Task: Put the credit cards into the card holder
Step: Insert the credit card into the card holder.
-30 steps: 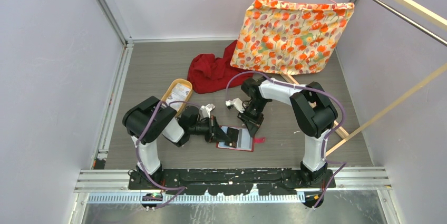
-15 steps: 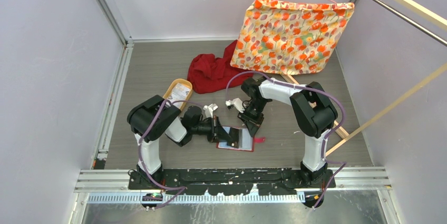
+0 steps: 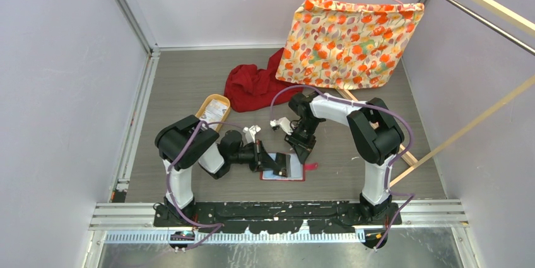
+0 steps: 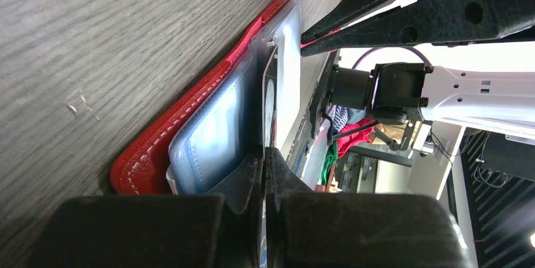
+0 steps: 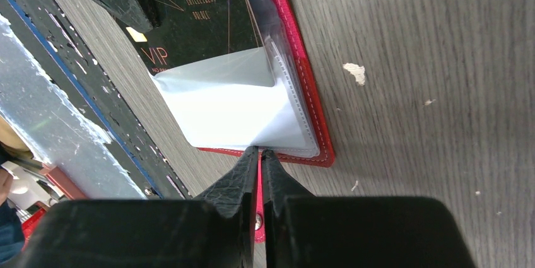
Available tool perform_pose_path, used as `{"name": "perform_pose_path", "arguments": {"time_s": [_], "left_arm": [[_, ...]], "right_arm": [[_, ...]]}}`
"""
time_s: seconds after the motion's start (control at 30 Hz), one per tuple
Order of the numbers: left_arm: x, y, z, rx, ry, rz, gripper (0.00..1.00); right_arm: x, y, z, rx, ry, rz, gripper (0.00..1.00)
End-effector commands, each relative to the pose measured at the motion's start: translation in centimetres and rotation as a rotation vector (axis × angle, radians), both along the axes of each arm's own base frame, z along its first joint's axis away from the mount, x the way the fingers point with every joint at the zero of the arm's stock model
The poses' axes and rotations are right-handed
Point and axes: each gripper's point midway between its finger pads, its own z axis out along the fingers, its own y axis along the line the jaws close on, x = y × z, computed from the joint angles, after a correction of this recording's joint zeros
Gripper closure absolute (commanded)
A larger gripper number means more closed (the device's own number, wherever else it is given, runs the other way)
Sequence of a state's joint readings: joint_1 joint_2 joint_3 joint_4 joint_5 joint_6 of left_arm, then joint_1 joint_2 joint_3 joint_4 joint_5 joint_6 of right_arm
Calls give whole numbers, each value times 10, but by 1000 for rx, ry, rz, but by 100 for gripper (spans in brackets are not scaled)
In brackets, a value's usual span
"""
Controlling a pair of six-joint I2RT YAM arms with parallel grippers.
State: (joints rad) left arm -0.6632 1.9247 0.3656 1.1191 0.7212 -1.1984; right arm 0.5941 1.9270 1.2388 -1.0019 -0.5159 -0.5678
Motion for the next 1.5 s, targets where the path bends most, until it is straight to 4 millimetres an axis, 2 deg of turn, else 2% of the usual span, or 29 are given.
{"name": "perform_pose_path", "arguments": {"time_s": [0.0,0.33,0.67,0.9,1.2,1.47], "left_arm": [[13,4,-8,35,-51,81,100],[9,-5,-8,39,-69,94,100],[6,-5,-8,33,-73,163,99],[0,-15,-6,11,-43,161,92],[-1,-16,-8,10,-38,159,87],[-1,-16,-9,12,-42,153,82]], "right_arm": [[7,10,8,26,-30,3,89],[6,10,8,24,-30,4,89],[6,11,8,26,-32,5,89],[5,13,11,40,-22,4,87],[8,24,40,167,-13,-42,80],[5,32,67,315,-22,-37,78]]}}
